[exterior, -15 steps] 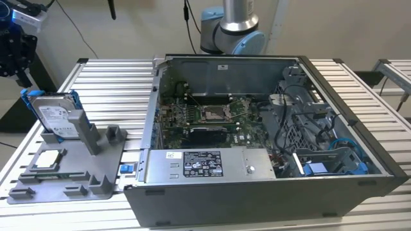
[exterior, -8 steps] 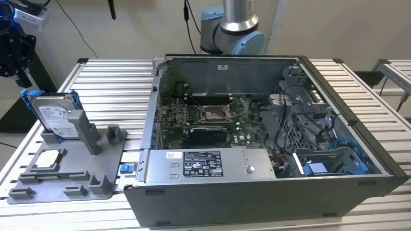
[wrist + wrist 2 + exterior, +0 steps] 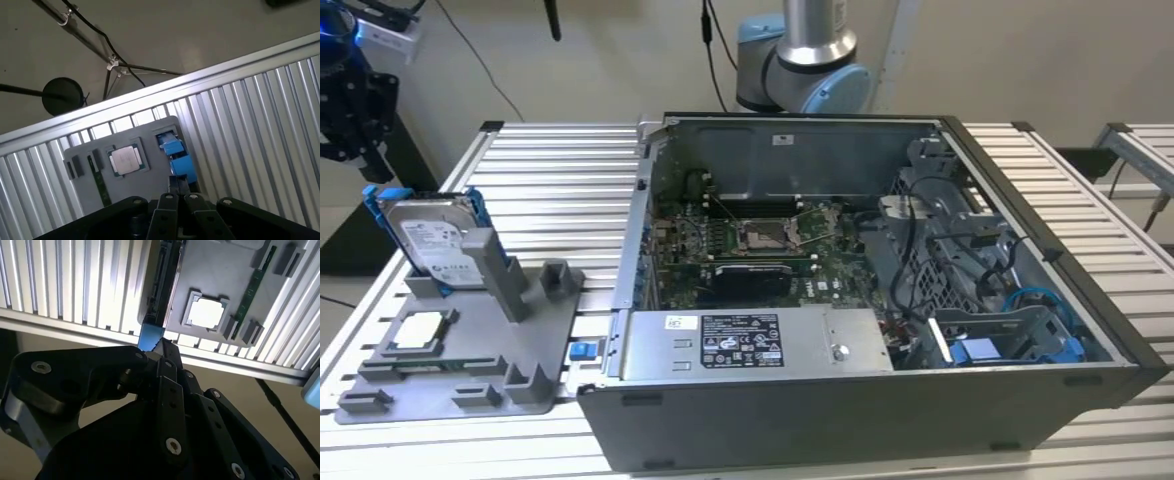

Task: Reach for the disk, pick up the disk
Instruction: 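Pick up the disk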

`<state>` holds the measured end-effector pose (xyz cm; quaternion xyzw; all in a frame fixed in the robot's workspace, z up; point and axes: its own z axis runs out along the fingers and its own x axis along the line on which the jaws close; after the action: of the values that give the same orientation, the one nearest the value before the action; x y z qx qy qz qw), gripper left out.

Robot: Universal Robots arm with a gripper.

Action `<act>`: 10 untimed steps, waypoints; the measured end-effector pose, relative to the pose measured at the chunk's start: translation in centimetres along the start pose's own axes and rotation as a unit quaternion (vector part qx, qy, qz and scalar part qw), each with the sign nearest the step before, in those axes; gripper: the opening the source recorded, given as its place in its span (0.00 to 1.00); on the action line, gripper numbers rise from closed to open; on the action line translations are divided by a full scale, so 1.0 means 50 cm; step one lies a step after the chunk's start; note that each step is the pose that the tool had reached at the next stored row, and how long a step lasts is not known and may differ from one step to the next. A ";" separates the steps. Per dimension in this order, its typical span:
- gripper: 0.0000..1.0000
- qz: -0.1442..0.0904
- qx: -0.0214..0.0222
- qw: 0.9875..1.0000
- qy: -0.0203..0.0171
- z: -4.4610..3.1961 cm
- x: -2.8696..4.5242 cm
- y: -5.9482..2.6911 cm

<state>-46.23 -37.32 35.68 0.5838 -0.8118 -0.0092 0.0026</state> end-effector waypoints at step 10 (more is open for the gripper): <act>0.00 -0.039 0.000 0.999 0.001 0.001 -0.004 0.002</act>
<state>-46.24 -37.10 35.61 0.6149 -0.7886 -0.0090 0.0029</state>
